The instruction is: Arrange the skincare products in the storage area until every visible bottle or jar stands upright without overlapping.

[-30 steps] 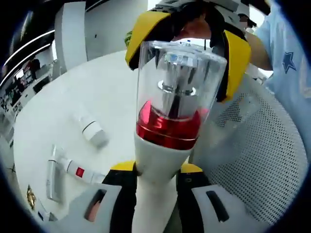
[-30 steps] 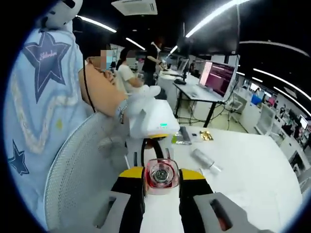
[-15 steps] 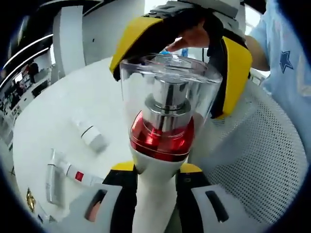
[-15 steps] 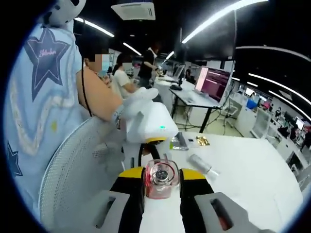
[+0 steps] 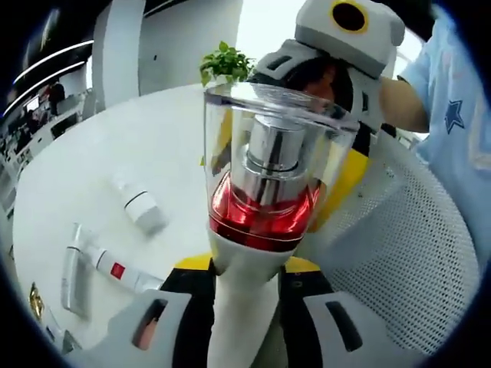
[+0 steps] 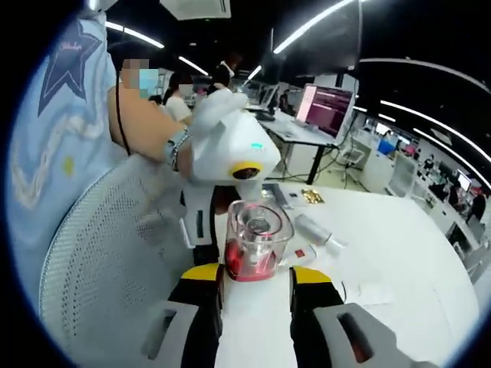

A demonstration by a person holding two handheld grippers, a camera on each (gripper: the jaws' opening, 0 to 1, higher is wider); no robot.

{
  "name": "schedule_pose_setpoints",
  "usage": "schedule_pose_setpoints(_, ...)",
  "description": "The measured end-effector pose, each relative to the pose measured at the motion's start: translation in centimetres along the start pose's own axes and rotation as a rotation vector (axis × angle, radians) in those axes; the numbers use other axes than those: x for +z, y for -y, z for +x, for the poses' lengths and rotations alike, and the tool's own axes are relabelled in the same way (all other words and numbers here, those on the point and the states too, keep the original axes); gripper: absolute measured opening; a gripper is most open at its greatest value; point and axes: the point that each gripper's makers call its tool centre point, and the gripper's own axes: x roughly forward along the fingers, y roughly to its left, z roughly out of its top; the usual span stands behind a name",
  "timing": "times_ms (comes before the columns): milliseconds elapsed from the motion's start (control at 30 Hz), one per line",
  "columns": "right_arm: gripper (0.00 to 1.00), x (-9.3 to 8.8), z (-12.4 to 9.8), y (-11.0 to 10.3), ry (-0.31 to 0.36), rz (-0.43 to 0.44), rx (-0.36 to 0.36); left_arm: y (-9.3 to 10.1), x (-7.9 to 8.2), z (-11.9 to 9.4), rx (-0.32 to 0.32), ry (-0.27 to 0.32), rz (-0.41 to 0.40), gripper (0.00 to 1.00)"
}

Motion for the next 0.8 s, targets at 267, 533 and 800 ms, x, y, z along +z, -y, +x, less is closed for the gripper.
schedule_pose_setpoints(267,0.28,-1.2,-0.7,1.0,-0.031,-0.001,-0.036,0.3,0.2,-0.7,-0.010,0.008,0.022,0.30)
schedule_pose_setpoints(533,0.19,-2.5,-1.3,2.6,-0.074,0.011,-0.122,-0.6,0.3,-1.2,0.029,0.013,0.011,0.25)
schedule_pose_setpoints(800,0.12,-3.0,-1.8,2.5,-0.064,0.087,-0.108,-0.8,0.2,-1.5,0.045,0.005,-0.027,0.16)
